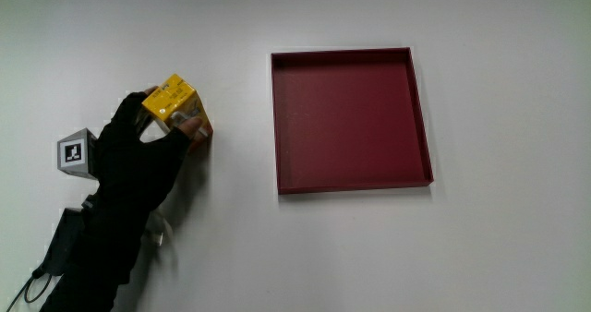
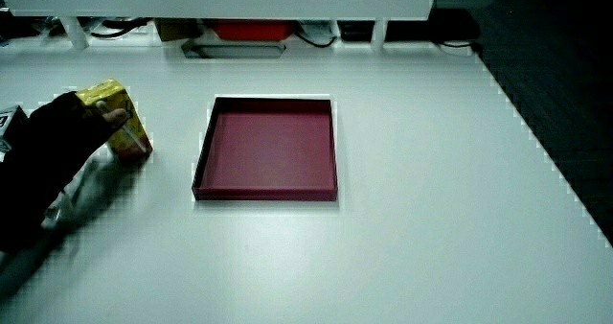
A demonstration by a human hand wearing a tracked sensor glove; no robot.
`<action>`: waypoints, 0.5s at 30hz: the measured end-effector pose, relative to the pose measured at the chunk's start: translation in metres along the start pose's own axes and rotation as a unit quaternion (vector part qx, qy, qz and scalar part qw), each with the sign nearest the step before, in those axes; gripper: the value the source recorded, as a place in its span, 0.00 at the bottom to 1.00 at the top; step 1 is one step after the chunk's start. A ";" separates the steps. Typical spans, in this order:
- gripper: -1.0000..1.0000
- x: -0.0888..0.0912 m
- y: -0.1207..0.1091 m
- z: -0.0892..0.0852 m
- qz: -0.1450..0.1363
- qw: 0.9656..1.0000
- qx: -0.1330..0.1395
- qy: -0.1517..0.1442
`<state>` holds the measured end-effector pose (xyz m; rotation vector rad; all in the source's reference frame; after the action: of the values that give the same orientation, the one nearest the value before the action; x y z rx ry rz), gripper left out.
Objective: Pick ice redtea
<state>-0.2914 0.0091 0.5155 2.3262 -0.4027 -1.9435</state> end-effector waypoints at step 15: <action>0.98 -0.006 0.001 0.004 -0.019 1.000 0.002 -0.013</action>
<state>-0.2961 0.0102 0.5211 2.3311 -0.3662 -1.9927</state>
